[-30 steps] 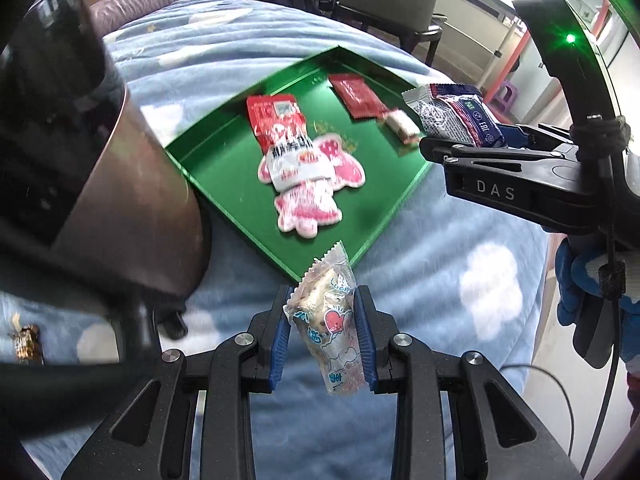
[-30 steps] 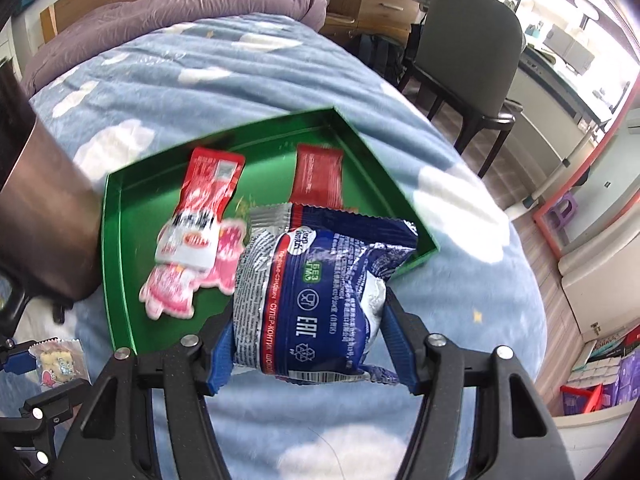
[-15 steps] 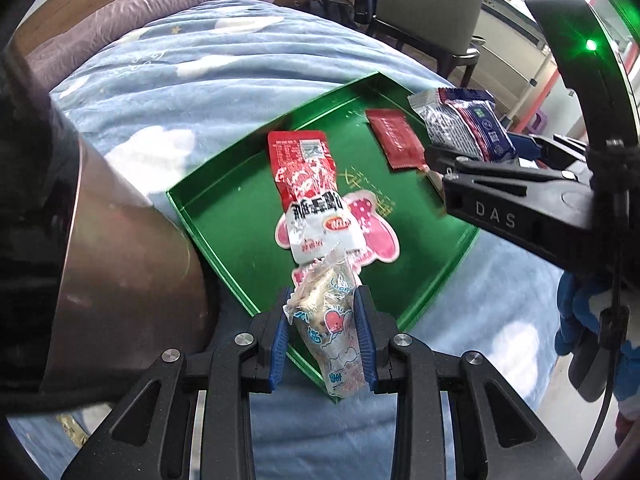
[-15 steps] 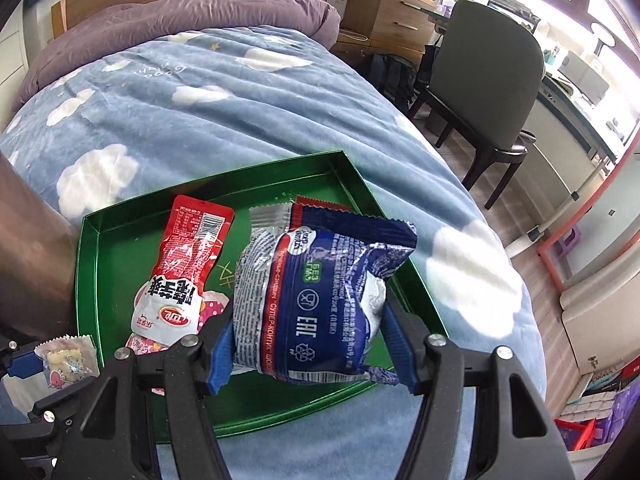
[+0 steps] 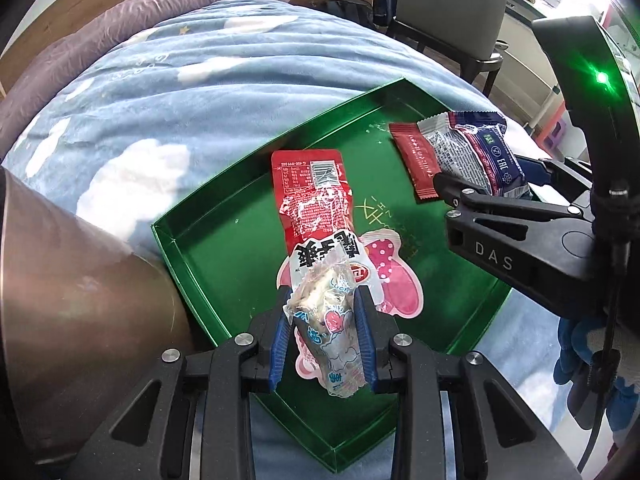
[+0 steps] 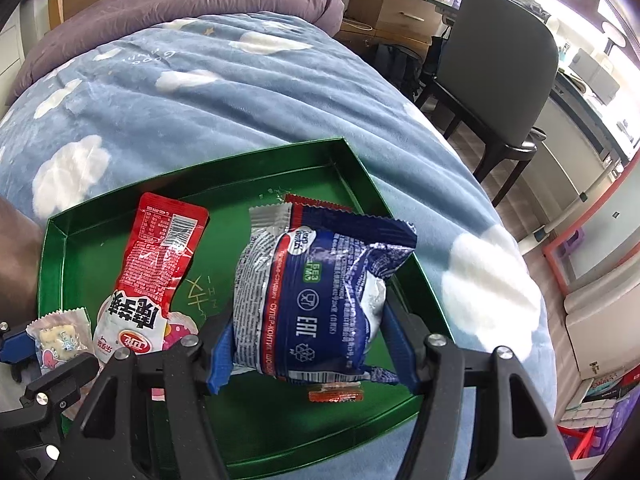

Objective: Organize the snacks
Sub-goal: 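Lower both tools into the tray and open them to release the snacks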

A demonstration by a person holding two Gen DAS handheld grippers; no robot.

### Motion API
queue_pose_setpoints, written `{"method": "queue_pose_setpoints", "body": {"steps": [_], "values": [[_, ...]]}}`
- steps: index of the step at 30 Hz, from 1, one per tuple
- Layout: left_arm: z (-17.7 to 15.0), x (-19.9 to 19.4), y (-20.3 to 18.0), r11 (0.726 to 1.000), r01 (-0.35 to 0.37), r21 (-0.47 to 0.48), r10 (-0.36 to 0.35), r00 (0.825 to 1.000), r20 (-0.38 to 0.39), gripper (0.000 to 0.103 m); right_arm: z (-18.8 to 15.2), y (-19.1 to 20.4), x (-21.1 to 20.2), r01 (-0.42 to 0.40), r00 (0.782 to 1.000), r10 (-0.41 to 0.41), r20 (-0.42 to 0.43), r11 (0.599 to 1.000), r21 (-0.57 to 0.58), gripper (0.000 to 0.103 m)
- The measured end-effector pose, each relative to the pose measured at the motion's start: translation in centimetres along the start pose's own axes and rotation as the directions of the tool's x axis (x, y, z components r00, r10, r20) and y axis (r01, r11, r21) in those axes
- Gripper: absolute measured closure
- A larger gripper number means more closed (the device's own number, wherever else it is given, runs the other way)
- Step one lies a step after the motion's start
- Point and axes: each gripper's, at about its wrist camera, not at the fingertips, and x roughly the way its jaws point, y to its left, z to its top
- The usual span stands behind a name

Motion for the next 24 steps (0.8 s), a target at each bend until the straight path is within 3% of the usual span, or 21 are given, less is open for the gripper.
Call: {"method": "queue_pose_setpoints", "body": {"steps": [13, 24], "values": [[-0.2, 2.3, 0.2, 0.999, -0.031, -0.017, 0.031, 0.998, -0.049, 0.076, -0.7, 1.1, 2.5, -0.019, 0.999, 0.018, -0.035, 1.0, -0.004, 0.0], [-0.2, 2.5, 0.2, 0.999, -0.042, -0.011, 0.041, 0.998, -0.045, 0.076, -0.8, 1.5, 2.4, -0.011, 0.999, 0.01, -0.035, 1.0, -0.028, 0.0]]}}
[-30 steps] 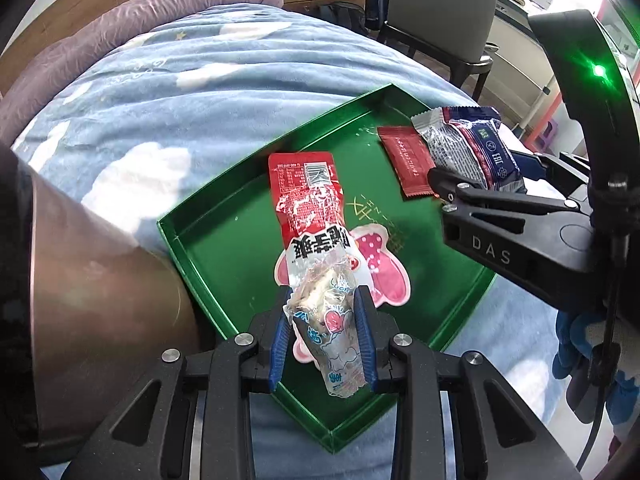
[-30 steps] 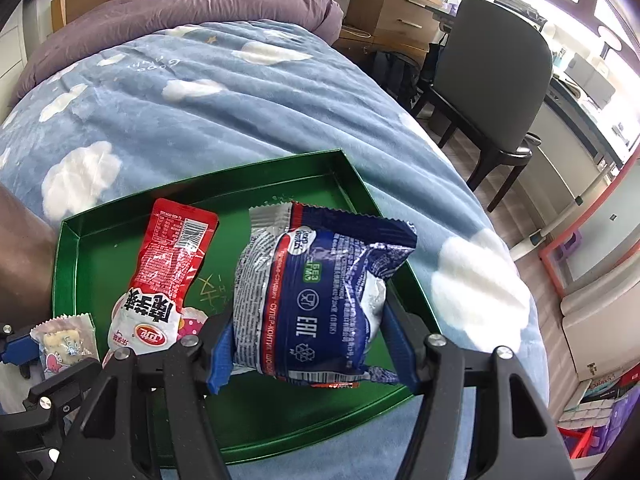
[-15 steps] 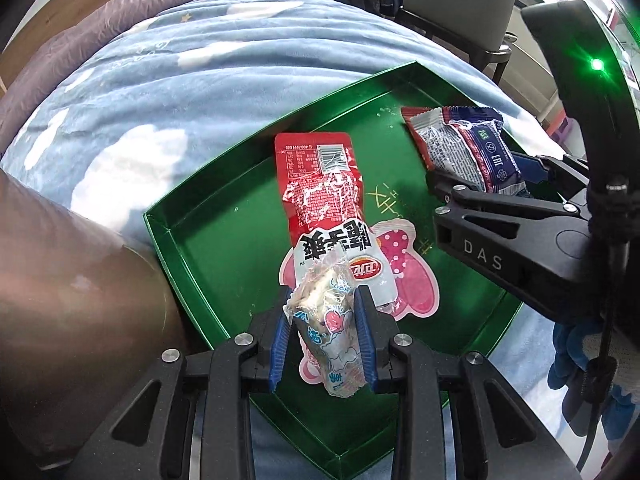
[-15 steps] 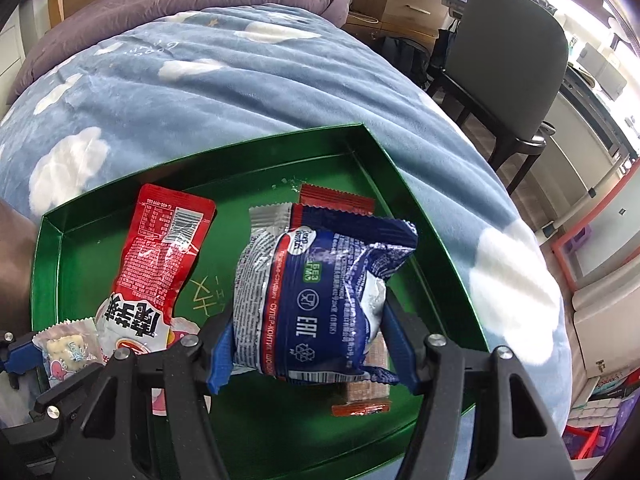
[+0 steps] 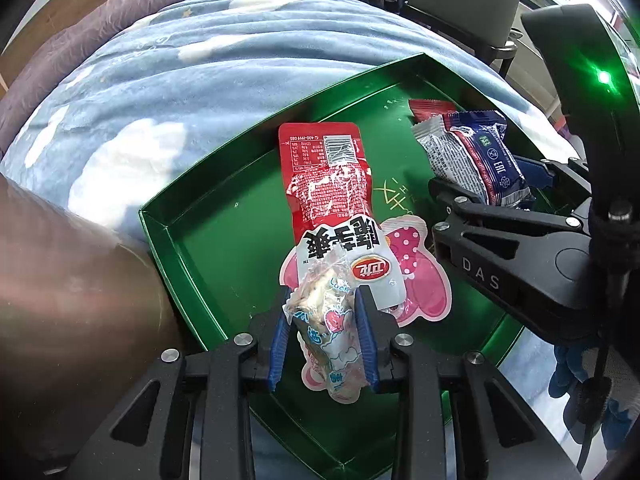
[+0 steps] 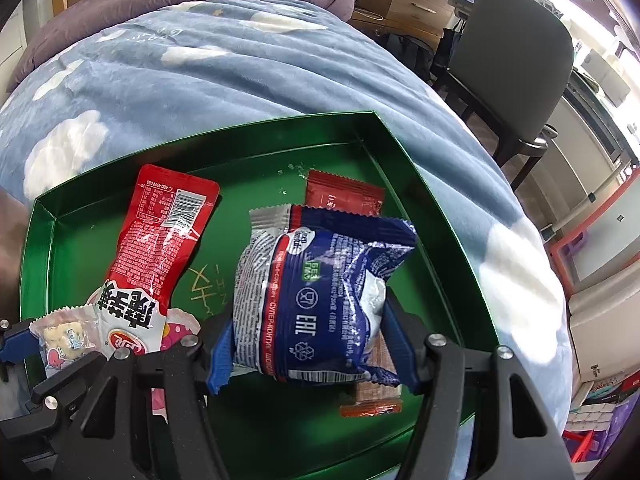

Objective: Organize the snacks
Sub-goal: 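Lower both tools into the tray and open them to release the snacks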

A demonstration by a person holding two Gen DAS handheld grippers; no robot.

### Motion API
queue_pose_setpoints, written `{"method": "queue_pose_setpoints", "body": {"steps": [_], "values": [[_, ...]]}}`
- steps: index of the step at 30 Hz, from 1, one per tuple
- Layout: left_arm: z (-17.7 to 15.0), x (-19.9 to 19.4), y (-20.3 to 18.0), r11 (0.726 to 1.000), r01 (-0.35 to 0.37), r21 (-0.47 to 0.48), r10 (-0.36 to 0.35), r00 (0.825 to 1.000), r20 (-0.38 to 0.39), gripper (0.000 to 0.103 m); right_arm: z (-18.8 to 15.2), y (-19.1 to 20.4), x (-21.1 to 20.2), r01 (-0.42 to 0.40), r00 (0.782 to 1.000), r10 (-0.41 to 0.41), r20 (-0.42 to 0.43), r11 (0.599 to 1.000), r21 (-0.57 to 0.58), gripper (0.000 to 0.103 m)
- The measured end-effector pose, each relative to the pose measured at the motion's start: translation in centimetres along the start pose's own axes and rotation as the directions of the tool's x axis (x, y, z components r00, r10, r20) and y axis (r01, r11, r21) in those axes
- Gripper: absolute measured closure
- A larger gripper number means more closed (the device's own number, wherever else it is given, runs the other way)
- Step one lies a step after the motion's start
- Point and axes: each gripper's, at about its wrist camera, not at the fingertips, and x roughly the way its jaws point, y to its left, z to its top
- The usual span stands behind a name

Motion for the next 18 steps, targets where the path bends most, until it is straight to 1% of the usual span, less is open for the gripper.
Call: {"method": "queue_pose_setpoints", "body": {"steps": [10, 12, 16, 18], "values": [[0.16, 0.18, -0.06, 1.0, -0.007, 0.0, 0.007, 1.0, 0.001, 0.069, -0.06, 0.16, -0.08, 0.009, 1.0, -0.009, 0.0, 1.0, -0.021, 0.0], [0.09, 0.13, -0.05, 1.0, -0.004, 0.0, 0.004, 1.0, 0.0, 0.066, -0.1, 0.17, -0.12, 0.01, 1.0, -0.01, -0.001, 1.0, -0.021, 0.0], [0.07, 0.1, -0.21, 1.0, -0.005, 0.007, 0.005, 1.0, -0.001, 0.063, -0.27, 0.17, -0.3, 0.015, 1.0, -0.015, -0.003, 1.0, -0.021, 0.0], [0.08, 0.05, -0.34, 1.0, -0.008, 0.012, 0.008, 1.0, 0.004, 0.06, -0.35, 0.09, -0.38, 0.013, 1.0, -0.013, -0.006, 1.0, -0.02, 0.0]]}}
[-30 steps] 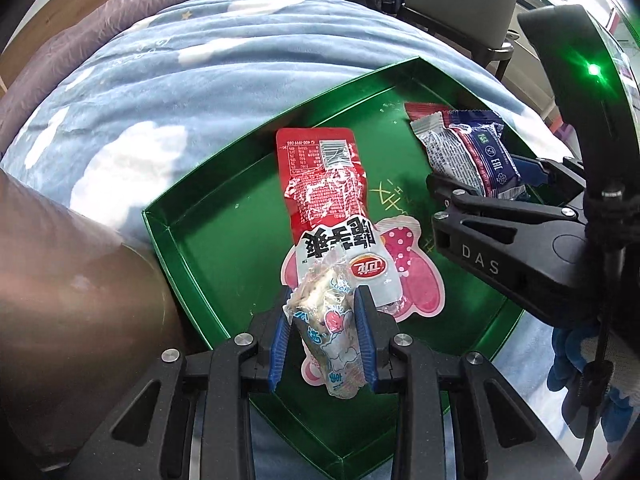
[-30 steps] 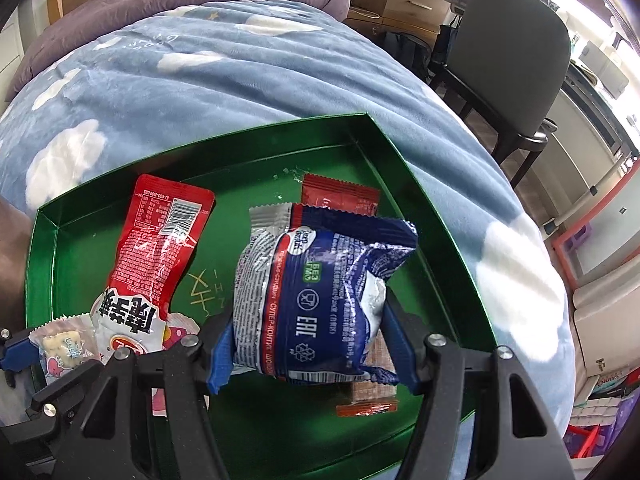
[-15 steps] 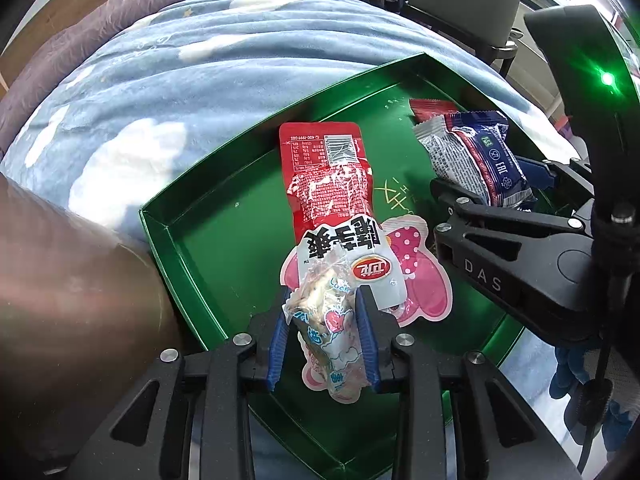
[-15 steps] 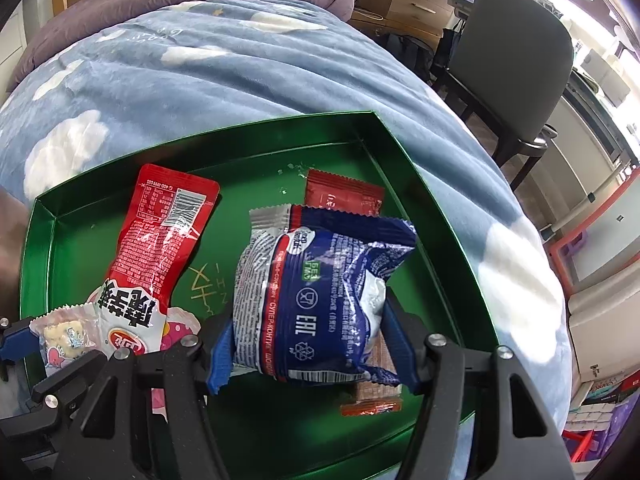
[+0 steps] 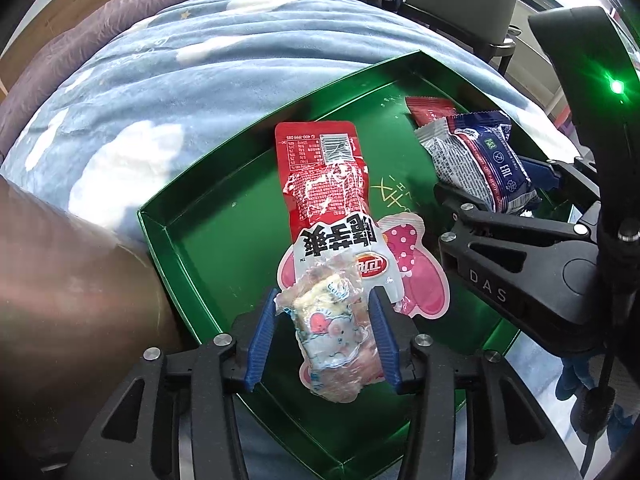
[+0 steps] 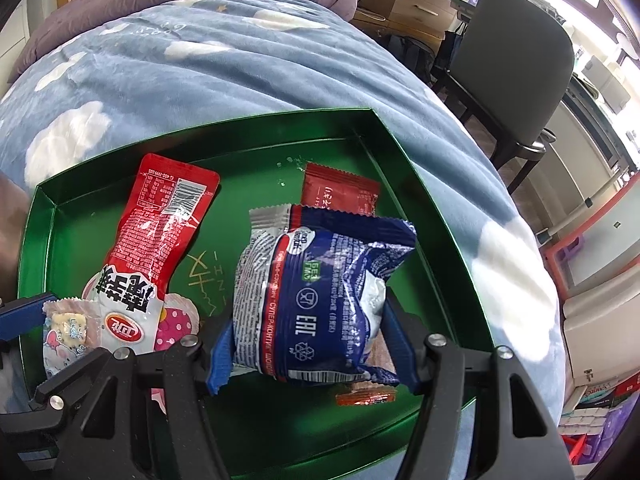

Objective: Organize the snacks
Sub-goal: 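Lower both tools into the tray and open them to release the snacks, then lift both open tools up and away from the tray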

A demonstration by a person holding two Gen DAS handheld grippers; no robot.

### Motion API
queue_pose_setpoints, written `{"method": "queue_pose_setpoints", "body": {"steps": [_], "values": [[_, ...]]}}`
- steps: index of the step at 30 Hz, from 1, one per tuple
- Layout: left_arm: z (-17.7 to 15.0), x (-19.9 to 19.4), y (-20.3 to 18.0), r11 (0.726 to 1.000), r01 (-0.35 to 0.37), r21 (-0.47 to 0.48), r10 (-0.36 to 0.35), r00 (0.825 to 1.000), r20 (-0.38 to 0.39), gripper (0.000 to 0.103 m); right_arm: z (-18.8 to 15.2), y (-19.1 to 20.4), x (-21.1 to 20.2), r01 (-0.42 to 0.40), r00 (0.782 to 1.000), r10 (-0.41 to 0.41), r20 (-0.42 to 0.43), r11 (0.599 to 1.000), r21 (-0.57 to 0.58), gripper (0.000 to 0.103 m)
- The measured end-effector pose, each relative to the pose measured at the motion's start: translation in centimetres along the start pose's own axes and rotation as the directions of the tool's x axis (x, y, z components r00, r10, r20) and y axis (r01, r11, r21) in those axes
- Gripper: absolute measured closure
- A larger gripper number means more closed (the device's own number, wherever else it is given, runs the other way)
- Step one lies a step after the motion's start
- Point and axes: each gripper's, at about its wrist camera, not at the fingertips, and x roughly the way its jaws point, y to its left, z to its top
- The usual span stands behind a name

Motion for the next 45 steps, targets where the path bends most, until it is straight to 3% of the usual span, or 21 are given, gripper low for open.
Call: {"method": "queue_pose_setpoints", "body": {"steps": [8, 18, 32, 38, 45], "values": [[-0.1, -0.9, -0.4, 1.0, 0.002, 0.01, -0.002, 1.0, 0.028, 0.049, -0.4, -0.3, -0.4, -0.002, 1.0, 0.002, -0.009, 1.0, -0.003, 0.0], [-0.3, -2.2, -0.3, 1.0, 0.003, 0.012, -0.003, 0.999, 0.05, 0.046, -0.7, -0.4, -1.6, -0.009, 1.0, 0.009, -0.004, 1.0, 0.003, 0.0], [-0.8, -5.6, -0.2, 1.0, 0.018, 0.02, -0.02, 0.994, 0.103, 0.043, -0.4, -1.5, -7.0, 0.009, 0.998, -0.012, 0.059, 0.999, 0.053, 0.0], [-2.0, -7.7, -0.3, 0.999, 0.039, 0.027, -0.042, 0.991, 0.127, 0.043, -2.0, -3.1, -9.4, 0.044, 0.997, -0.051, 0.05, 0.991, 0.125, 0.0], [-4.5, -10.7, -1.1, 0.994, 0.055, 0.094, -0.068, 0.988, 0.139, 0.042, -5.6, -4.2, -11.9, 0.077, 0.997, -0.074, -0.024, 0.983, 0.168, 0.0]]}}
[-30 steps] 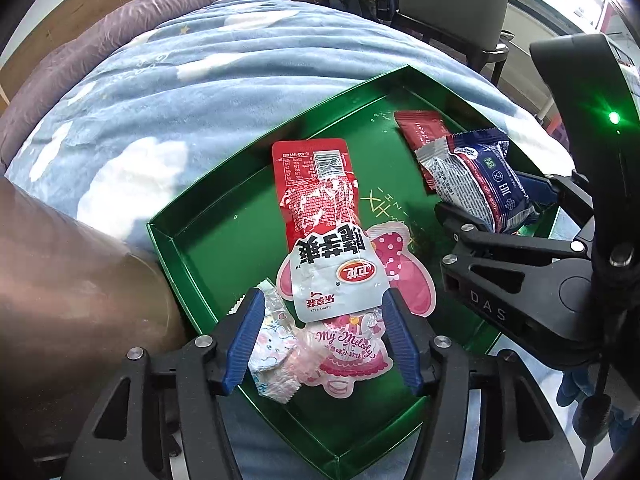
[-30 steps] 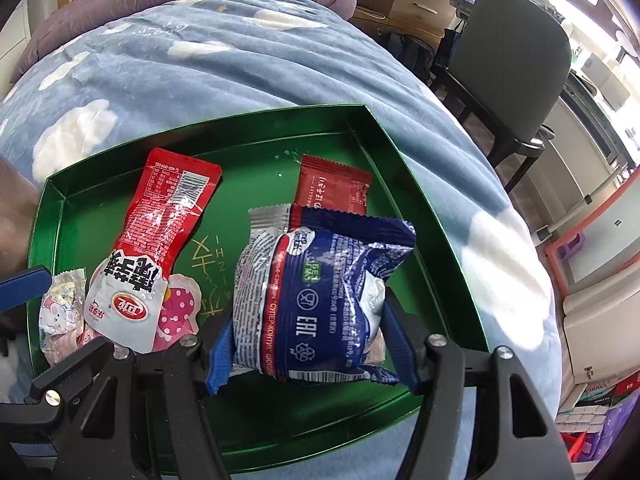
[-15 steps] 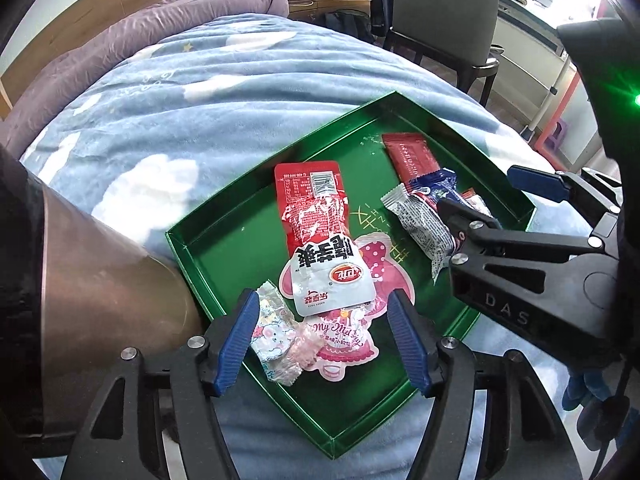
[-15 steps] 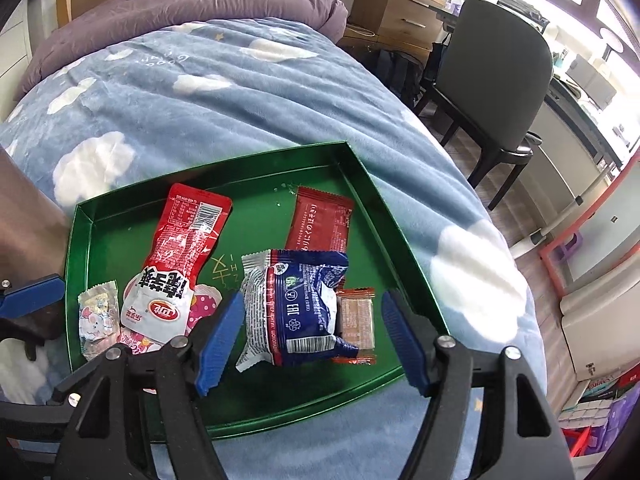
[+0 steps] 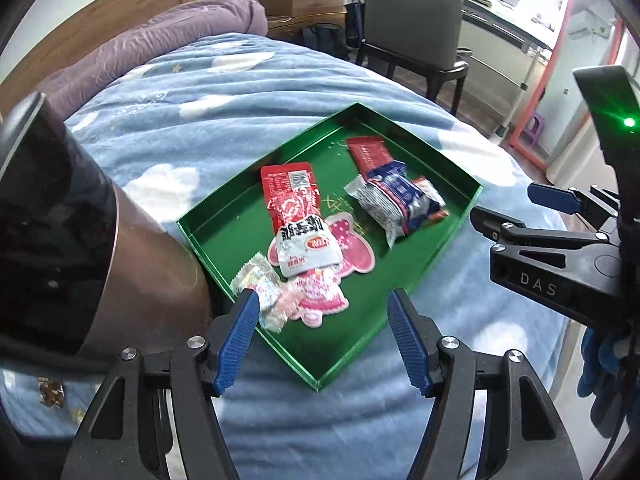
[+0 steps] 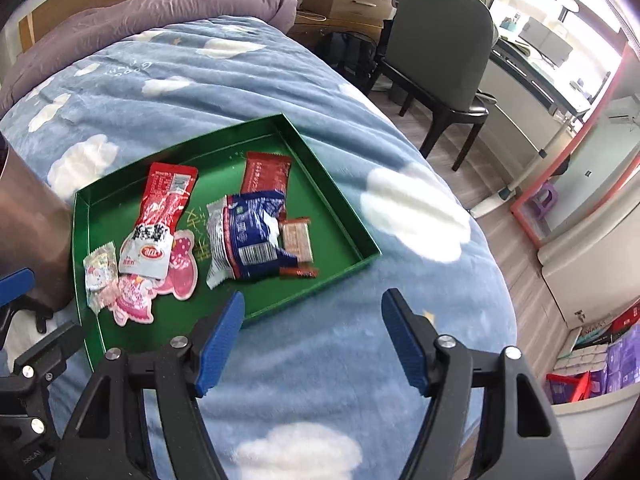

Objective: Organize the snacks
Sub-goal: 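Lift both open tools up and away from the tray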

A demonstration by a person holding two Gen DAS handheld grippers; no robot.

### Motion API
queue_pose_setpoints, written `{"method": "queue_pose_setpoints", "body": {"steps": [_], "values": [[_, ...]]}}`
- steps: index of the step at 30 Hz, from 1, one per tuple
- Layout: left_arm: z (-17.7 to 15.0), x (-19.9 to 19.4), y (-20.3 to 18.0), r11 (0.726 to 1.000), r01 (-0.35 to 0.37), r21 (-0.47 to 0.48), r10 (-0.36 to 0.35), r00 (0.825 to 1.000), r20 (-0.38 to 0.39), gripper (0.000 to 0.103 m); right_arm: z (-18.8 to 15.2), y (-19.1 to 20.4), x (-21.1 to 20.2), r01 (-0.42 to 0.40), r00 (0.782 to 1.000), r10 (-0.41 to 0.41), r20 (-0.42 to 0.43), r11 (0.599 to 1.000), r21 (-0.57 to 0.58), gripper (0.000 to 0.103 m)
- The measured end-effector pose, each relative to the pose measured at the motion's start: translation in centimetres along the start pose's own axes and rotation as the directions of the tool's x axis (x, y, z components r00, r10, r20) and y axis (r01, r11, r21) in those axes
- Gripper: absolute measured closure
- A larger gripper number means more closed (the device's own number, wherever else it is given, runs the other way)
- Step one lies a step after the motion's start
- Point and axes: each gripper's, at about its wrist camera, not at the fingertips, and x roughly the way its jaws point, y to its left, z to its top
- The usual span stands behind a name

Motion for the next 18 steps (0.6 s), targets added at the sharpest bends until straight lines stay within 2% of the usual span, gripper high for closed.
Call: {"method": "queue_pose_setpoints", "body": {"steps": [5, 11, 18], "values": [[-2.9, -2.1, -0.9, 0.998, 0.02, 0.056, -0.02, 1.0, -0.016, 0.042, -3.0, 0.0, -1.4, 0.011, 0.999, -0.01, -0.052, 0.999, 0.032, 0.0], [-6.5, -4.2, -0.9, 0.994, 0.028, 0.105, -0.025, 0.999, -0.031, 0.042, -6.0, 2.1, -2.7, -0.005, 0.995, 0.008, -0.104, 1.0, 0.028, 0.0], [-10.7, -5.9, 1.7, 0.996, 0.013, 0.09, -0.008, 0.999, -0.051, 0.042, -8.9, 6.4, -4.0, -0.064, 0.987, 0.059, -0.149, 0.998, -0.024, 0.0]]}}
